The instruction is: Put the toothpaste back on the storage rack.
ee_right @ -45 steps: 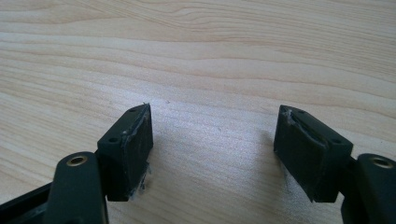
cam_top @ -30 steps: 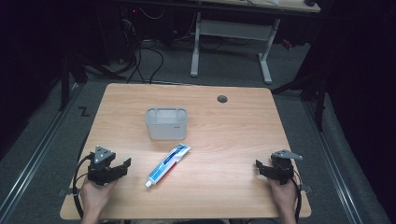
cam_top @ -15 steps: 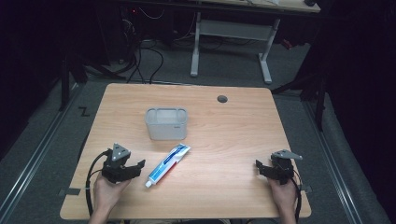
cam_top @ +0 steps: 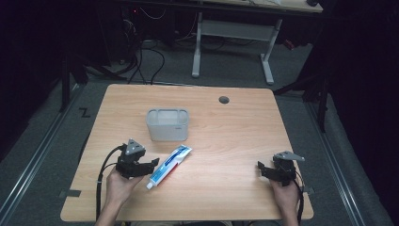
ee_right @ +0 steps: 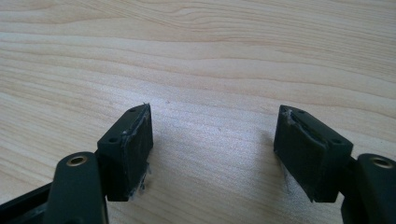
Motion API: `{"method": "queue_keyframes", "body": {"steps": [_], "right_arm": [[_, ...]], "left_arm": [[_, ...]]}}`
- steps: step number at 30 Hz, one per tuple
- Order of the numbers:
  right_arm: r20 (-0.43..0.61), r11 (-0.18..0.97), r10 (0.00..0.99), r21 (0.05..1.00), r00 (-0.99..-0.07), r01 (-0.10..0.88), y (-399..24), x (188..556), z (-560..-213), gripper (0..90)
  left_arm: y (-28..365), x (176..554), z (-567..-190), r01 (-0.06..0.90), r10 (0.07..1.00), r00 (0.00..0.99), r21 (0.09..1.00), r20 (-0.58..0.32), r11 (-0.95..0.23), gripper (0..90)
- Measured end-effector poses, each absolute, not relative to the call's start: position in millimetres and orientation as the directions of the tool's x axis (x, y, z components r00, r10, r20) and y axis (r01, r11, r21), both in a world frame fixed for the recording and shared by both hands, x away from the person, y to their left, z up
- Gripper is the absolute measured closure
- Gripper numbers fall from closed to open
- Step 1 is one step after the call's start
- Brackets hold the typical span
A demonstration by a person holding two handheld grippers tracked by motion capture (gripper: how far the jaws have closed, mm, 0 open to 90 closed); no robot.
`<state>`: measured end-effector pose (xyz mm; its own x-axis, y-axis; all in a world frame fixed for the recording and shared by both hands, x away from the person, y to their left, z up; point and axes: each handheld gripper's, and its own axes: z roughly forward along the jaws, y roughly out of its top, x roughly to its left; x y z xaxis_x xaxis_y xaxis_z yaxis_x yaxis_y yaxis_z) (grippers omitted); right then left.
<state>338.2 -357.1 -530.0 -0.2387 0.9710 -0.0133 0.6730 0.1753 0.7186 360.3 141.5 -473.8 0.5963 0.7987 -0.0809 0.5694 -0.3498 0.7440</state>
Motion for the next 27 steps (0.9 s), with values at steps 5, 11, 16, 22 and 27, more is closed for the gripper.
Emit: {"method": "queue_keyframes", "body": {"steps": [5, 11, 16, 22, 27], "right_arm": [[-0.014, 0.177, 0.971, 0.718, -0.240, 0.673, -357, 338, -530, 28.2], [-0.014, 0.177, 0.971, 0.718, -0.240, 0.673, -357, 338, -530, 28.2], [-0.016, 0.180, 0.970, 0.719, -0.243, 0.671, -358, 338, -530, 28.2], [-0.016, 0.180, 0.970, 0.719, -0.243, 0.671, -358, 338, -530, 28.1], [-0.015, 0.179, 0.970, 0.719, -0.243, 0.671, -358, 338, -530, 28.1]], "left_arm": [[130, 364, -473, 0.562, 0.782, 0.618, 0.740, -0.081, -0.368, 36.9], [115, 375, -475, 0.586, 0.765, 0.637, 0.705, -0.096, -0.399, 39.6], [105, 381, -475, 0.587, 0.761, 0.644, 0.693, -0.085, -0.419, 38.5], [92, 389, -477, 0.587, 0.753, 0.656, 0.666, -0.059, -0.459, 37.4], [84, 393, -479, 0.581, 0.743, 0.668, 0.657, -0.047, -0.480, 39.6]]}}
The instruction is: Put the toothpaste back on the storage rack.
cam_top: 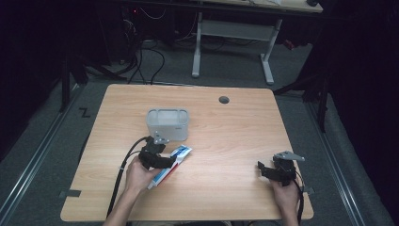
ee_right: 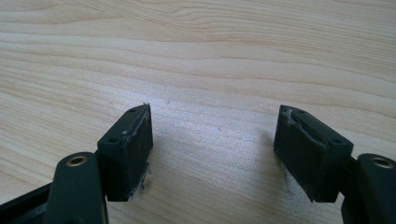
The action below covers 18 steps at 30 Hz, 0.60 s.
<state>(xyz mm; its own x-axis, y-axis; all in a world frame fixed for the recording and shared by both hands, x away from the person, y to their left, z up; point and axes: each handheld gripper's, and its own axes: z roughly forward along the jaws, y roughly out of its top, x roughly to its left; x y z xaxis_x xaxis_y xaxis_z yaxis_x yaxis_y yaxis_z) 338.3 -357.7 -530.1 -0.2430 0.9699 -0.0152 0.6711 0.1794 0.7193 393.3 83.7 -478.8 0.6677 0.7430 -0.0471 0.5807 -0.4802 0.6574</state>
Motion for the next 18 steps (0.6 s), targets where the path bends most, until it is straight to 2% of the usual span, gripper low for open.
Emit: {"method": "queue_keyframes", "body": {"steps": [18], "right_arm": [[-0.013, 0.177, 0.970, 0.719, -0.241, 0.673, -357, 338, -530, 28.1]], "left_arm": [[61, 406, -498, 0.622, 0.731, 0.681, 0.554, -0.035, -0.553, 40.8]]}}
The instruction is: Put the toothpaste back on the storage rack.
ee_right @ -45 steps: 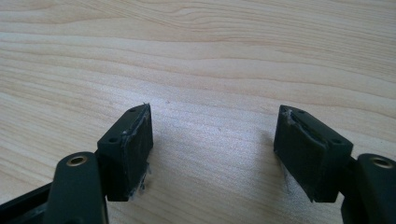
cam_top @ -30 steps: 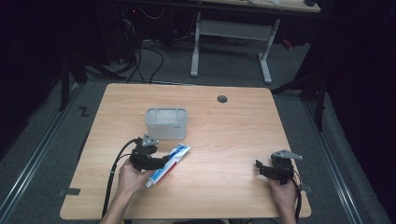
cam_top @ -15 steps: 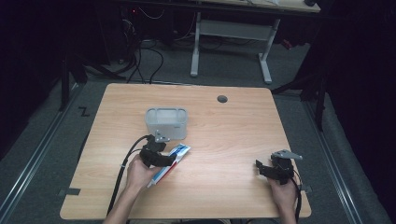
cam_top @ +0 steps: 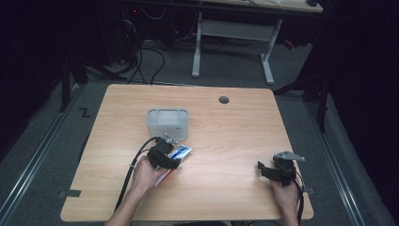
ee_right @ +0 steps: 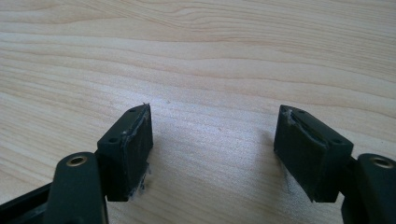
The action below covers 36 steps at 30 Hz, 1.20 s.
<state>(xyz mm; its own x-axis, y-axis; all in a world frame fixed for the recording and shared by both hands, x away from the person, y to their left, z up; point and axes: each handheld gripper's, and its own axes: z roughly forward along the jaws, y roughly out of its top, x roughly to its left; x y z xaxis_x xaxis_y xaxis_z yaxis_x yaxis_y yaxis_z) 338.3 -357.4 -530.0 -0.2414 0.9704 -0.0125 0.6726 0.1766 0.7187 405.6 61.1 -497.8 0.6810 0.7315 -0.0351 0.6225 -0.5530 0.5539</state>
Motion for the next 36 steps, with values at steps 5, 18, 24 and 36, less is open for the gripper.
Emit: {"method": "queue_keyframes", "body": {"steps": [5, 18, 24, 36], "right_arm": [[-0.013, 0.177, 0.970, 0.719, -0.242, 0.672, -357, 338, -530, 28.1], [-0.010, 0.176, 0.970, 0.720, -0.243, 0.671, -358, 338, -530, 28.4], [-0.011, 0.177, 0.970, 0.720, -0.244, 0.671, -358, 338, -530, 28.3], [-0.010, 0.176, 0.970, 0.720, -0.243, 0.671, -358, 338, -530, 28.4]], "left_arm": [[54, 406, -501, 0.620, 0.723, 0.690, 0.530, -0.017, -0.579, 40.9], [41, 411, -502, 0.626, 0.716, 0.697, 0.453, 0.041, -0.635, 44.0], [40, 414, -502, 0.645, 0.725, 0.688, 0.438, 0.023, -0.626, 45.3], [47, 417, -499, 0.648, 0.706, 0.706, 0.443, -0.046, -0.620, 62.3]]}}
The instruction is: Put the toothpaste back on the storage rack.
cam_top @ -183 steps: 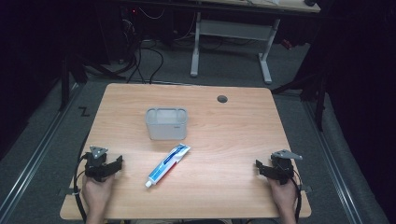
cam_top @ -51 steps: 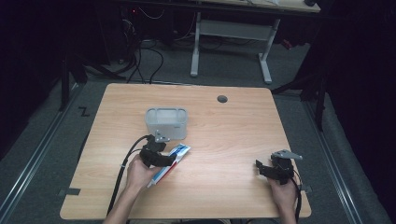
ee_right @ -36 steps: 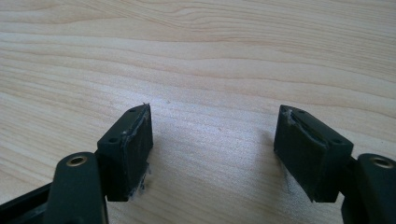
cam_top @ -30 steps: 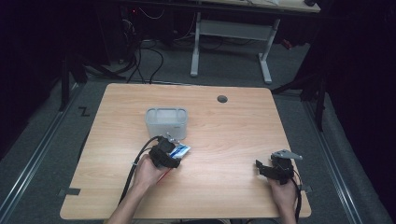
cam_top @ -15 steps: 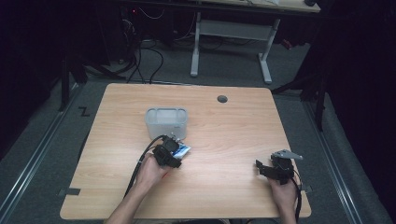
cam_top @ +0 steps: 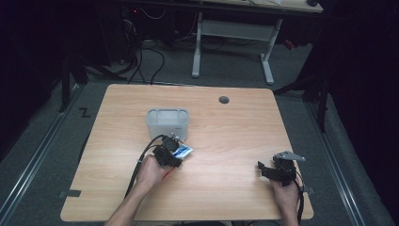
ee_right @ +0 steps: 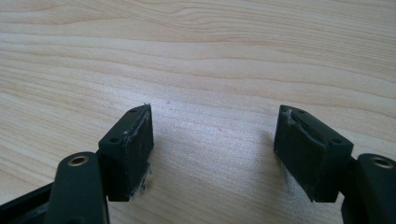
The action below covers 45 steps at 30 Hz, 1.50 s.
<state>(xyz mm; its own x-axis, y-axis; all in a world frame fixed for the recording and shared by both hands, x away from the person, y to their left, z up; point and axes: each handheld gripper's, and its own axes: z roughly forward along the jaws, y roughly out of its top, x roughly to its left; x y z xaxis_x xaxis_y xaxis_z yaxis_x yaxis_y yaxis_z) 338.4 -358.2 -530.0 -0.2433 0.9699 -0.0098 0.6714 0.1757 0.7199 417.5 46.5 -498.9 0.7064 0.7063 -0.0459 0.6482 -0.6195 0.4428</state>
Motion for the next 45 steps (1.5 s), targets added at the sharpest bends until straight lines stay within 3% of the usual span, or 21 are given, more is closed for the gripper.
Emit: {"method": "queue_keyframes", "body": {"steps": [9, 33, 45], "right_arm": [[-0.011, 0.176, 0.970, 0.720, -0.243, 0.671, -358, 338, -530, 28.4], [-0.010, 0.174, 0.971, 0.720, -0.240, 0.672, -358, 338, -530, 28.2], [-0.012, 0.177, 0.970, 0.720, -0.243, 0.671, -358, 338, -530, 28.1]], "left_arm": [[46, 414, -495, 0.633, 0.700, 0.714, 0.452, -0.025, -0.629, 71.4], [64, 401, -466, 0.624, 0.674, 0.729, 0.520, -0.118, -0.583, 72.5], [75, 398, -443, 0.604, 0.684, 0.724, 0.564, -0.092, -0.564, 72.9]]}}
